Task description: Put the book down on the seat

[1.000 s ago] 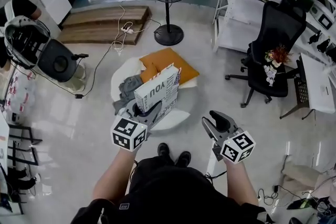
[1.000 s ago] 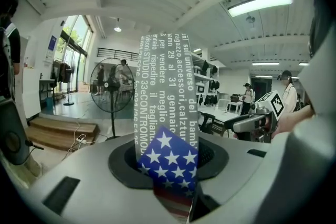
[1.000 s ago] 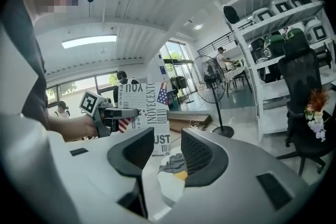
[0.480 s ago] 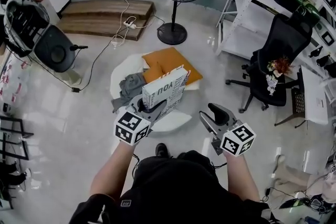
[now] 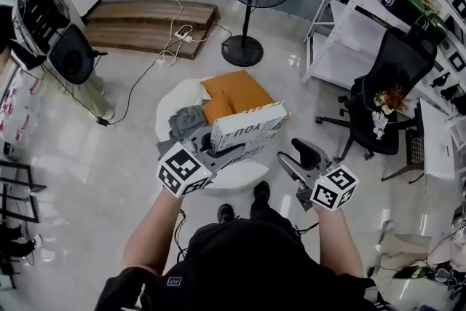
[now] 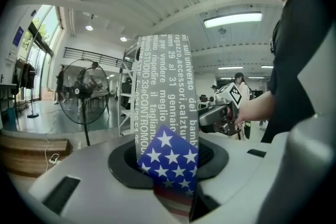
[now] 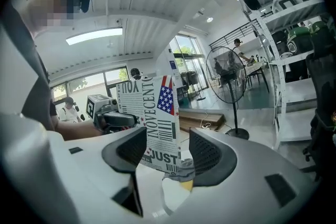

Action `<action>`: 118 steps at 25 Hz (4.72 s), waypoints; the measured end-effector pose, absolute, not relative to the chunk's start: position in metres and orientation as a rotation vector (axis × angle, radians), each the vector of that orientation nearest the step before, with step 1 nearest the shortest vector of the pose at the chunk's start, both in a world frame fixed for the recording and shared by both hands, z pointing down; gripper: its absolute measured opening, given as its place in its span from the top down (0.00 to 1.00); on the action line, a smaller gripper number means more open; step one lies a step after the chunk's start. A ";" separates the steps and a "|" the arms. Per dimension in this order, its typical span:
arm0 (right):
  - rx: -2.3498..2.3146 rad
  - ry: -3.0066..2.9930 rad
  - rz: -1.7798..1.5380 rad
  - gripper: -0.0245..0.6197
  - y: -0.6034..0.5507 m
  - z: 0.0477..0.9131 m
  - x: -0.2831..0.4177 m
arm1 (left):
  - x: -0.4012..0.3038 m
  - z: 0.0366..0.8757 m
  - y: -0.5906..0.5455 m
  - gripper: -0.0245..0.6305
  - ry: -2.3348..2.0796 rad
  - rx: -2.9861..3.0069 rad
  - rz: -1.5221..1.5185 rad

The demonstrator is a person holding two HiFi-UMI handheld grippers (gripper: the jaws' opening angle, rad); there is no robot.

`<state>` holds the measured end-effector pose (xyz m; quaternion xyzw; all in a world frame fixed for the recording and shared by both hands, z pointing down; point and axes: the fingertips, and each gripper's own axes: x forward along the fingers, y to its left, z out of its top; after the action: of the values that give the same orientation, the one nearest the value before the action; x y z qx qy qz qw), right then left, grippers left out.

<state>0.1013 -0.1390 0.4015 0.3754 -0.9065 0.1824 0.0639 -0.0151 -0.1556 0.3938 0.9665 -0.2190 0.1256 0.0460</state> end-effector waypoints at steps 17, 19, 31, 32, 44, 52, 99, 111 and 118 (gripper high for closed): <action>0.771 -2.965 0.500 0.54 -0.188 0.403 0.124 | 0.064 0.401 -0.179 0.72 -0.156 2.978 0.341; 0.779 -2.960 0.497 0.58 -0.197 0.409 0.133 | 0.069 0.410 -0.195 0.70 -0.211 2.959 0.368; 0.518 -3.102 0.644 0.66 -0.208 0.419 0.156 | 0.079 0.430 -0.213 0.67 -0.150 2.830 0.244; 0.459 -3.129 0.656 0.66 -0.207 0.412 0.157 | 0.081 0.422 -0.210 0.71 -0.100 2.829 0.214; 0.529 -3.007 0.626 0.68 -0.232 0.444 0.142 | 0.063 0.458 -0.250 0.57 -0.425 2.835 0.435; 0.831 -2.795 0.834 0.68 -0.259 0.540 0.176 | 0.004 0.539 -0.274 0.57 -0.810 2.710 0.539; 1.273 -1.978 1.900 0.68 -0.359 1.101 0.196 | 0.003 0.884 -0.313 0.72 -1.041 2.373 0.537; 1.391 -1.738 1.647 0.47 -0.347 1.130 0.248 | 0.000 0.890 -0.307 0.72 -1.017 2.355 0.511; 1.329 -1.805 1.593 0.57 -0.351 1.127 0.223 | 0.011 0.893 -0.301 0.72 -0.995 2.353 0.522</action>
<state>0.2232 -0.3507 1.1266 0.4739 -0.6439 0.5683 0.1946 0.0105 -0.3006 0.8934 0.8705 -0.3680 0.1930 0.2639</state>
